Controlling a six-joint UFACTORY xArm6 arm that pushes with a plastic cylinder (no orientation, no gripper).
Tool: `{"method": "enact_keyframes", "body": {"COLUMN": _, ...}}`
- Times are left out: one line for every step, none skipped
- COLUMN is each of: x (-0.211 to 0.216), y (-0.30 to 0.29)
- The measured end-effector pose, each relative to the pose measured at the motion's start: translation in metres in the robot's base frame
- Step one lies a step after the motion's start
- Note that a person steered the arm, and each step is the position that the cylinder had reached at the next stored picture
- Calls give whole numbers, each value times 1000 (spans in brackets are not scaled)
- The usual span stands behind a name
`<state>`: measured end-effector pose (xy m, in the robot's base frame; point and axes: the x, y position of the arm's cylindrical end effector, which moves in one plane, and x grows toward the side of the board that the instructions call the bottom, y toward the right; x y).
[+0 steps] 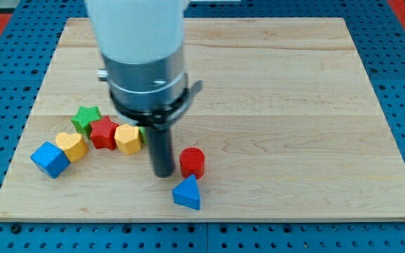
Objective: Place yellow hexagon to the top of green circle
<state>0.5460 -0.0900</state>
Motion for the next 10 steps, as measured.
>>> {"method": "enact_keyframes", "body": {"x": -1, "y": -81}}
{"method": "enact_keyframes", "body": {"x": -31, "y": -85}}
{"method": "enact_keyframes", "body": {"x": -51, "y": -23}}
{"method": "enact_keyframes", "body": {"x": -48, "y": 6}}
{"method": "enact_keyframes", "body": {"x": -47, "y": 26}}
{"method": "enact_keyframes", "body": {"x": -47, "y": 54}}
{"method": "enact_keyframes", "body": {"x": -51, "y": 92}}
{"method": "enact_keyframes", "body": {"x": -76, "y": 120}}
{"method": "enact_keyframes", "body": {"x": -82, "y": 139}}
{"method": "enact_keyframes", "body": {"x": -105, "y": 180}}
